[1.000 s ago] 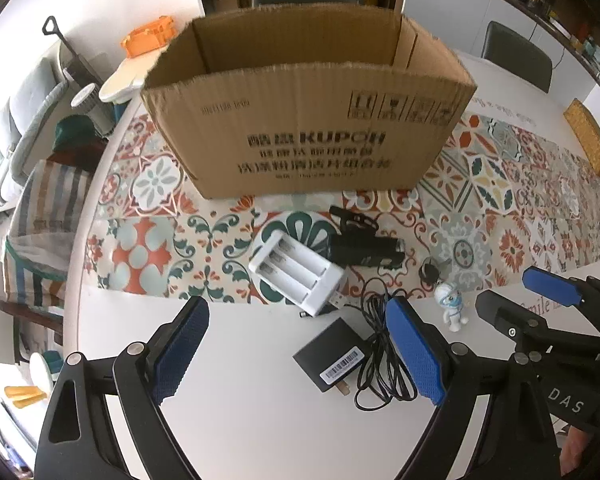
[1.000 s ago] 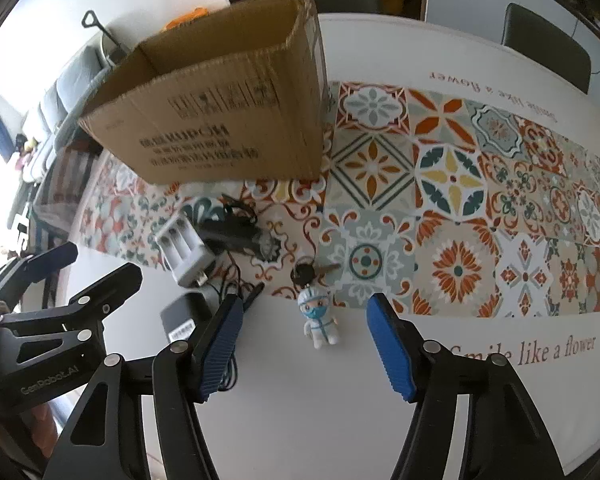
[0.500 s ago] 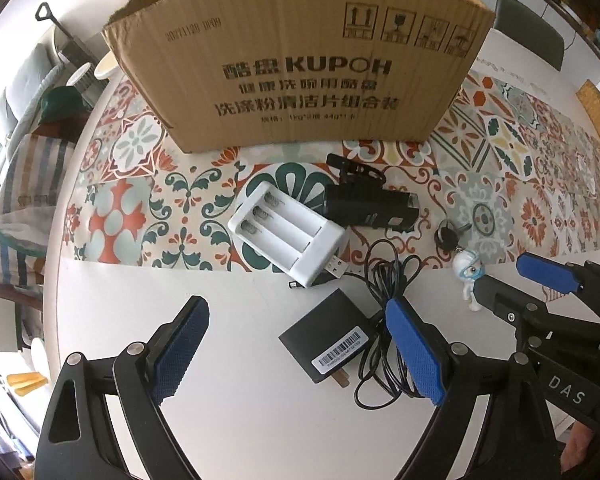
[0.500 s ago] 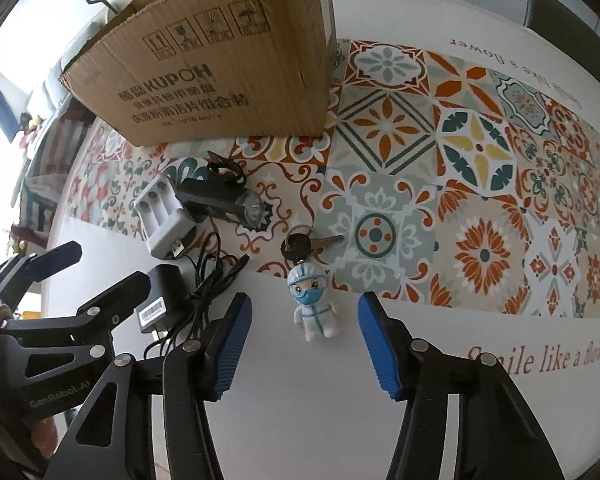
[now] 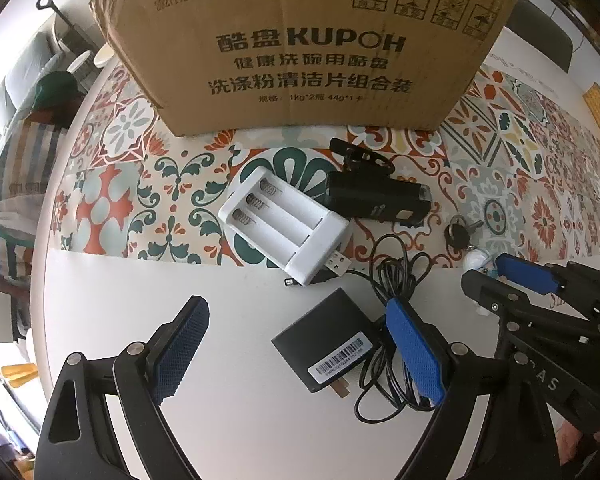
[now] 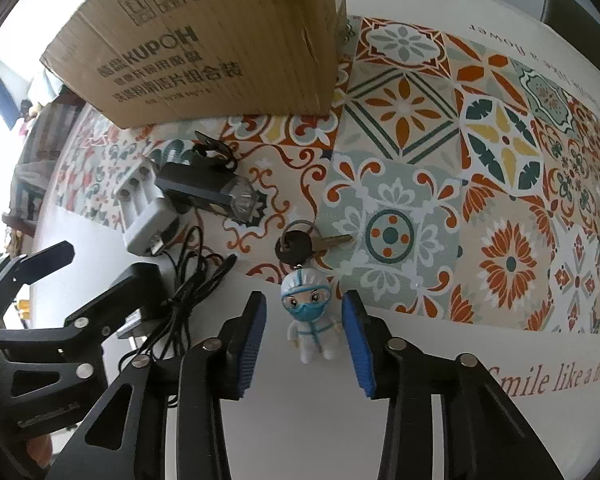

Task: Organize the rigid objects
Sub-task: 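Close the right gripper on the white figurine keychain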

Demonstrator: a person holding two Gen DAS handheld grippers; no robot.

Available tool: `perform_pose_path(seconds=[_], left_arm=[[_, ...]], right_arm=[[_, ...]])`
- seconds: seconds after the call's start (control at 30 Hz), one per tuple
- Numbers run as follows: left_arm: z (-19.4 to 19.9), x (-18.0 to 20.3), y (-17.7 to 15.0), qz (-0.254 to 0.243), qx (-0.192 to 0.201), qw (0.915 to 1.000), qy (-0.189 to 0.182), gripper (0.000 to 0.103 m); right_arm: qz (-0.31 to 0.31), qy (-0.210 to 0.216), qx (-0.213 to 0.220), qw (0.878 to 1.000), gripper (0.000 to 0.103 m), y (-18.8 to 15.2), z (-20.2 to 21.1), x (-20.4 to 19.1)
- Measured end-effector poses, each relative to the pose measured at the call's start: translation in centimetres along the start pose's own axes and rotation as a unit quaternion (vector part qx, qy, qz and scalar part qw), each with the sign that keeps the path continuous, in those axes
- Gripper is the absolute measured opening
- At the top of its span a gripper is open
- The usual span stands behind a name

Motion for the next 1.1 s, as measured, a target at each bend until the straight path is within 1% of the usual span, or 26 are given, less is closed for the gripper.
perform_pose_path(seconds=[0.13, 0.23, 0.37, 0.53, 0.63, 0.83, 1.0, 1.1], left_arm=[[-0.1, 0.0, -0.1, -0.003, -0.001, 1.0, -0.001, 0.091], [-0.1, 0.0, -0.1, -0.005, 0.001, 1.0, -0.008, 0.091], [0.1, 0.0, 0.0, -0.011, 0.004, 0.9998, -0.016, 0.091], [0.4, -0.4, 0.6, -0.021, 0.004, 0.9996, -0.02, 0.091], [0.8, -0.4, 1.3, -0.034, 0.008, 0.9992, -0.02, 0.091], [1.2, 0.7, 3.0, -0.074, 0.004, 0.9963, -0.043, 0.091], [1.2, 2.7, 4.7, -0.106, -0.013, 0.9926, -0.057, 0.091], [0.8, 3.8, 5.6, -0.11, -0.028, 0.9909, -0.072, 0.091]], right_arm=[[-0.003, -0.002, -0.002, 1.0, 0.035, 0.2, -0.7, -0.4], [-0.012, -0.001, -0.005, 1.0, 0.033, 0.2, -1.3, -0.5], [-0.022, -0.003, -0.001, 1.0, 0.027, 0.2, -1.5, -0.8], [-0.047, 0.008, 0.001, 0.999, 0.027, 0.1, -1.5, -0.7], [-0.061, 0.015, 0.007, 0.998, 0.027, -0.2, -0.5, 0.0], [-0.1, 0.031, 0.028, 0.994, 0.027, 0.2, 1.4, 0.6], [-0.127, 0.036, 0.039, 0.991, 0.027, 0.5, 2.8, 2.4], [-0.139, 0.034, 0.049, 0.988, 0.027, 0.8, 3.7, 3.6]])
Point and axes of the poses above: each gripper's, at about its wrist camera, not at the fingertips, and z roughly against the way its jaws point, x to its right, y to its top, the point moved 7 cm from there along -z, roughly the way its jaws point, and after that the axes turned 7 degrees about -y, right-handed, at the moved point
